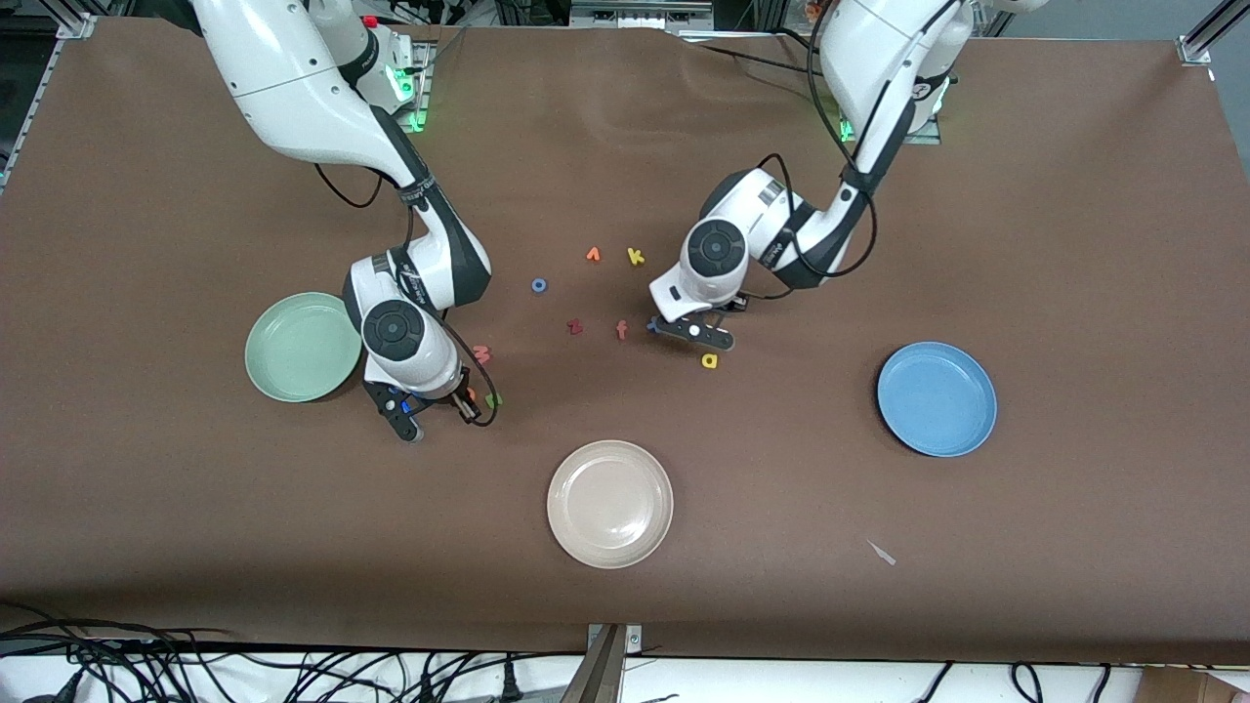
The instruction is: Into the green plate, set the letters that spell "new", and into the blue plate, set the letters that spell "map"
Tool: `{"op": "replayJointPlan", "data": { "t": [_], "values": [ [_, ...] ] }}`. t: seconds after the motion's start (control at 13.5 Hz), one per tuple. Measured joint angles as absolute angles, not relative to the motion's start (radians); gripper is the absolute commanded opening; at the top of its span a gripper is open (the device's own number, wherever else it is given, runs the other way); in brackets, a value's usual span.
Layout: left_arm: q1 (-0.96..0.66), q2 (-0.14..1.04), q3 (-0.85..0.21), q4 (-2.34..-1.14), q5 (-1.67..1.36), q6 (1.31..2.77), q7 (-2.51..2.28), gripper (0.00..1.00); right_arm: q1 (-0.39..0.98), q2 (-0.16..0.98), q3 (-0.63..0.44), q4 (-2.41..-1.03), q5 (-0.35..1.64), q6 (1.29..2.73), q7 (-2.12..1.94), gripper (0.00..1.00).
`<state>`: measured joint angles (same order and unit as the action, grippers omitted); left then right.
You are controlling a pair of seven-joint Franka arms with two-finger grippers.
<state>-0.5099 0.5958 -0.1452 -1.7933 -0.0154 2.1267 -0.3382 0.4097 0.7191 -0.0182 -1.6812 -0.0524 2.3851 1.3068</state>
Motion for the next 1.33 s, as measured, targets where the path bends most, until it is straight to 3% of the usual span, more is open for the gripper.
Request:
{"op": "replayJointPlan", "data": {
  "t": [0.22, 0.52, 0.96, 1.03, 1.11, 1.18, 1.26, 1.33],
  "values": [
    [-0.386, 0.541, -0.142, -1.704, -0.015, 1.918, -0.181, 0.00, 0.412, 0.689, -0.051, -1.675, -0.065, 2.373, 1.231, 0.09],
    [-0.250, 0.508, -0.137, -1.695, -0.011, 1.823, -0.009, 0.00, 0.407, 0.585, -0.170, -1.694, -0.065, 2.219, 0.969, 0.09],
    [-0.089, 0.533, -0.130, -1.694, 0.129, 1.862, 0.095, 0.00, 0.398, 0.378, -0.375, -2.041, -0.061, 2.336, 0.558, 0.12],
    [-0.063, 0.547, -0.130, -1.694, 0.153, 1.900, 0.110, 0.00, 0.397, 0.356, -0.402, -2.117, -0.056, 2.406, 0.499, 0.25],
    [-0.041, 0.565, -0.130, -1.694, 0.168, 1.938, 0.125, 0.00, 0.395, 0.347, -0.420, -2.184, -0.044, 2.482, 0.455, 0.97],
    [-0.024, 0.586, -0.130, -1.695, 0.177, 1.975, 0.140, 0.10, 0.394, 0.346, -0.426, -2.231, -0.038, 2.537, 0.437, 1.00],
    [-0.010, 0.608, -0.130, -1.694, 0.180, 2.012, 0.150, 0.64, 0.395, 0.347, -0.425, -2.253, -0.037, 2.561, 0.433, 1.00],
    [-0.001, 0.625, -0.130, -1.694, 0.182, 2.037, 0.155, 0.97, 0.397, 0.346, -0.423, -2.257, -0.036, 2.570, 0.431, 1.00]
  ]
}}
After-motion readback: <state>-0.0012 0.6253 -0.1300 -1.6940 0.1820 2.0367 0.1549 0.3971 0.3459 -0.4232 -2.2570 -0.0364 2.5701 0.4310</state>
